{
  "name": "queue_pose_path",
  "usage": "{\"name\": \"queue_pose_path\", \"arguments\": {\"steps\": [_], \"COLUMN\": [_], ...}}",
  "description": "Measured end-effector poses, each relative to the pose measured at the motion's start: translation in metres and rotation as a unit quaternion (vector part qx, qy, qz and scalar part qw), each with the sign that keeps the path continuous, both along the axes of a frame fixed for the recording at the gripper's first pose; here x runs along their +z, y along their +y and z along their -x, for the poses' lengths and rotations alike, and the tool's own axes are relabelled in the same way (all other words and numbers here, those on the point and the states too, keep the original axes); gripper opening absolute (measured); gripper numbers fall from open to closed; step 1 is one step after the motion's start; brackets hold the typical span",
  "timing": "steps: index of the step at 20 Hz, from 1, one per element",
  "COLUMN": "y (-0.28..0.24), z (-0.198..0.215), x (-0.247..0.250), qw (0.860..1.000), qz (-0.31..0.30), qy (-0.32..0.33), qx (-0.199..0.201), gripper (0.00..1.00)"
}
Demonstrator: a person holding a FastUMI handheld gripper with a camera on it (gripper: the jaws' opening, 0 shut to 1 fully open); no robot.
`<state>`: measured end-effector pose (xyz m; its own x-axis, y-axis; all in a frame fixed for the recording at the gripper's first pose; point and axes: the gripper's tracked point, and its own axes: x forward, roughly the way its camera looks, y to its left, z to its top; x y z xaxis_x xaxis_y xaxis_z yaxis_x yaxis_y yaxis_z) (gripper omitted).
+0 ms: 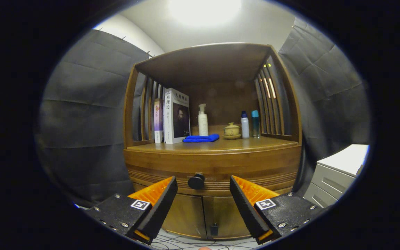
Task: Pull open the drawer, take out the items inside it, and place them on the countertop above the cabinet.
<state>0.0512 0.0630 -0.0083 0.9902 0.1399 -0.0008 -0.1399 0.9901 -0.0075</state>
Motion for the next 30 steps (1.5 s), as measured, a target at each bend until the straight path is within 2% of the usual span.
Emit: {"name": "queue_pose_path", "arguments": {"steps": [6, 11, 14, 18, 25, 30], "y": [0.018, 0.026, 0.027, 0.027, 0.026, 0.027], "z": [-0.058, -0.086, -0.091, -0.097, -0.098, -0.073], "x": [-0.019, -0.038, -0.049, -0.056, -0.057, -0.057], "qw": [1.0, 0.998, 0.997, 0.996, 0.996, 0.996], "qz": [0.007, 0.034, 0.033, 0.014, 0.009, 0.006], "qy": [0.025, 0.046, 0.064, 0.083, 0.089, 0.082], "qx": [-0.006, -0.008, -0.016, -0.018, -0.024, -0.036], "gripper": [0.94, 0.92, 0.85, 0.62, 0.36, 0.35]}}
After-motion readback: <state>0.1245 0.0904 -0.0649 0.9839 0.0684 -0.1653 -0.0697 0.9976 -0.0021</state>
